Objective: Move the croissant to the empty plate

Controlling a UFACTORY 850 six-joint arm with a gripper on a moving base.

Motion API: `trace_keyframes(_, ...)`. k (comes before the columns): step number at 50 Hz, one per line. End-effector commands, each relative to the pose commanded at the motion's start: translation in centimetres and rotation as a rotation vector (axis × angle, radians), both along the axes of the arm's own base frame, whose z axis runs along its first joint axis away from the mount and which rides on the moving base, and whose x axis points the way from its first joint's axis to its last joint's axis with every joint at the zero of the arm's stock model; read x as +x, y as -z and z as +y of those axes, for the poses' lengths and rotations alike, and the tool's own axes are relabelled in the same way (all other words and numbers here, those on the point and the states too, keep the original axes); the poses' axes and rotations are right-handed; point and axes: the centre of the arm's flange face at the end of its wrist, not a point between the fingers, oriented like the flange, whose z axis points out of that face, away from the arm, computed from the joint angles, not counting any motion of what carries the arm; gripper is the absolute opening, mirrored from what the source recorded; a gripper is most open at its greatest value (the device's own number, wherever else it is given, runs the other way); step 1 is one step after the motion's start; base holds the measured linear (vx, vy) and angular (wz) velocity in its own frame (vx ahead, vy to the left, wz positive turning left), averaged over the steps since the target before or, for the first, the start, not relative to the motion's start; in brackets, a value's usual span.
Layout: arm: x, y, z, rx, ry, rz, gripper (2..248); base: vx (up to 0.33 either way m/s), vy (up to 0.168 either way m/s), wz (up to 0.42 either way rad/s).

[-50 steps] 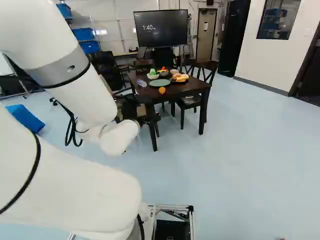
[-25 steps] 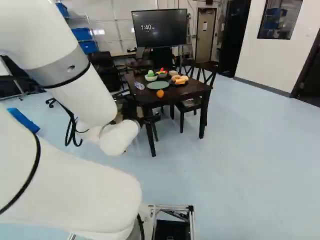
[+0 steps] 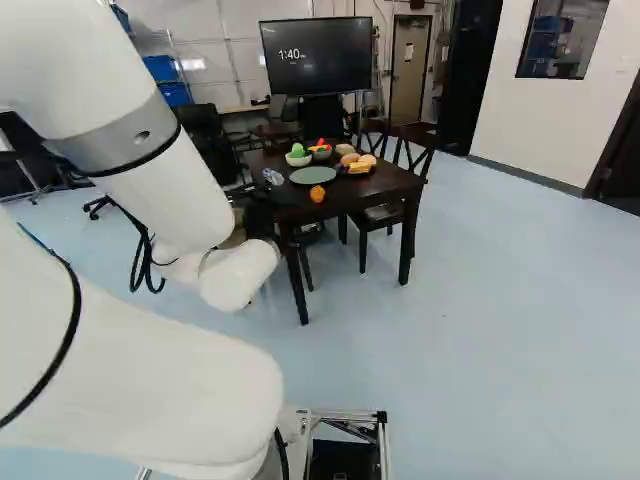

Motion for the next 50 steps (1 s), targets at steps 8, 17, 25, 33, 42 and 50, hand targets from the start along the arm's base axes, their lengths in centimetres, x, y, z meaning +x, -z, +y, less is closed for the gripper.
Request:
trace_keyframes(8,0.00,0.00,0.00,0.000,0.000,0.000,247,0.152,0.000,-0.014)
trace_keyframes(17,0.00,0.00,0.00,0.000,0.000,0.000,247,0.156,-0.001,-0.013)
trace_keyframes(25,0.00,0.00,0.00,0.000,0.000,0.000,247,0.153,-0.001,-0.015)
trace_keyframes(33,0.00,0.00,0.00,0.000,0.000,0.000,247,0.147,0.000,-0.011)
trace_keyframes(42,0.00,0.00,0.00,0.000,0.000,0.000,247,0.141,0.000,-0.012)
trace_keyframes(50,0.00,0.00,0.00,0.000,0.000,0.000,247,0.085,0.000,-0.008)
